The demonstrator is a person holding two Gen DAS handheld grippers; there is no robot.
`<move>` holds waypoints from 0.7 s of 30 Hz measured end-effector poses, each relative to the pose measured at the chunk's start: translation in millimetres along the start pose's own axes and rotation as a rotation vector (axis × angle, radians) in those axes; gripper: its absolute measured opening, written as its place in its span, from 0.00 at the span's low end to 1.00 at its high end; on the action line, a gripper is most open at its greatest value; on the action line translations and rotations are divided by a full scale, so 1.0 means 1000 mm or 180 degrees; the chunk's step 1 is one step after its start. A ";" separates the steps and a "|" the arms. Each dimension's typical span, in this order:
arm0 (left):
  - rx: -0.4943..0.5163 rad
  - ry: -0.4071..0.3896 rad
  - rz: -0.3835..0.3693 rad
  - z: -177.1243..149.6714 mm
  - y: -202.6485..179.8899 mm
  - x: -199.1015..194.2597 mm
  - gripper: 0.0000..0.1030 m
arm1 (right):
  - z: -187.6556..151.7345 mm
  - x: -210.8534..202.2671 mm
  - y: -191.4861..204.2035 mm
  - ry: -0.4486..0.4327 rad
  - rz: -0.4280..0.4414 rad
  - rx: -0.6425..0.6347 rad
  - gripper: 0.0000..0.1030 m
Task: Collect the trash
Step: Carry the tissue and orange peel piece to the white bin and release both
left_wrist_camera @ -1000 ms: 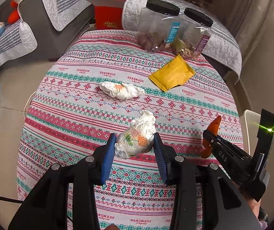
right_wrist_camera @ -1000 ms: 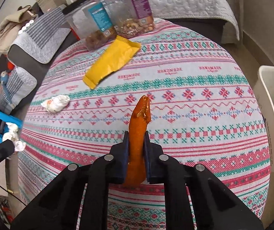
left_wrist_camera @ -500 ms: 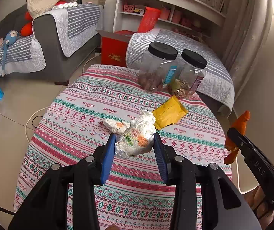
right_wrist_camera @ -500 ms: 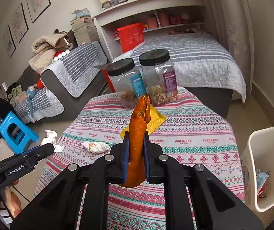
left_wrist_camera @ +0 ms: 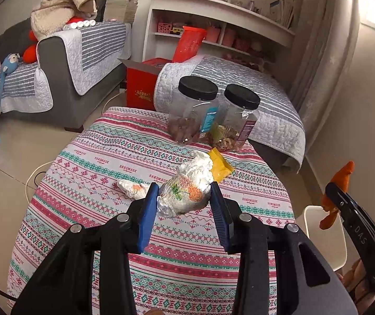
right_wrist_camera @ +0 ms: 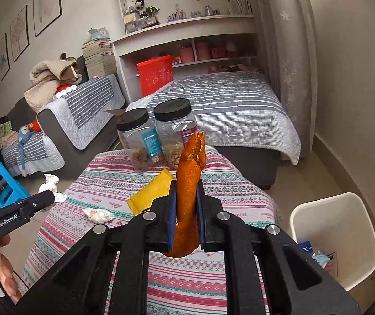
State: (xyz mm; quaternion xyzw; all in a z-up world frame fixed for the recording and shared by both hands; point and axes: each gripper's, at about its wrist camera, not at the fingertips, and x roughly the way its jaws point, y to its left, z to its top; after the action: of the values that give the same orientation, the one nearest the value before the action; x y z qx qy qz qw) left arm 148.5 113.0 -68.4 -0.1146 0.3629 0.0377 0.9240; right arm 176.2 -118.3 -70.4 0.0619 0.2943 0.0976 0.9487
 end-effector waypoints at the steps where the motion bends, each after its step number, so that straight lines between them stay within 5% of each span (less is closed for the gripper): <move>1: 0.0003 0.0002 -0.0020 0.000 -0.004 0.001 0.39 | 0.000 -0.003 -0.004 -0.0024 -0.0057 -0.0007 0.12; 21: 0.0375 0.0148 -0.0452 -0.025 -0.129 0.030 0.39 | -0.013 -0.055 -0.176 -0.0009 -0.1361 0.0358 0.13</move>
State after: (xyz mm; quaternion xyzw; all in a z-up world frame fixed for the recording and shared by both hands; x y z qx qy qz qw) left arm 173.3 -19.2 -82.7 -0.0863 0.3767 -0.0520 0.9208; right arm 151.1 -301.4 -81.7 0.0511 0.3044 -0.1224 0.9433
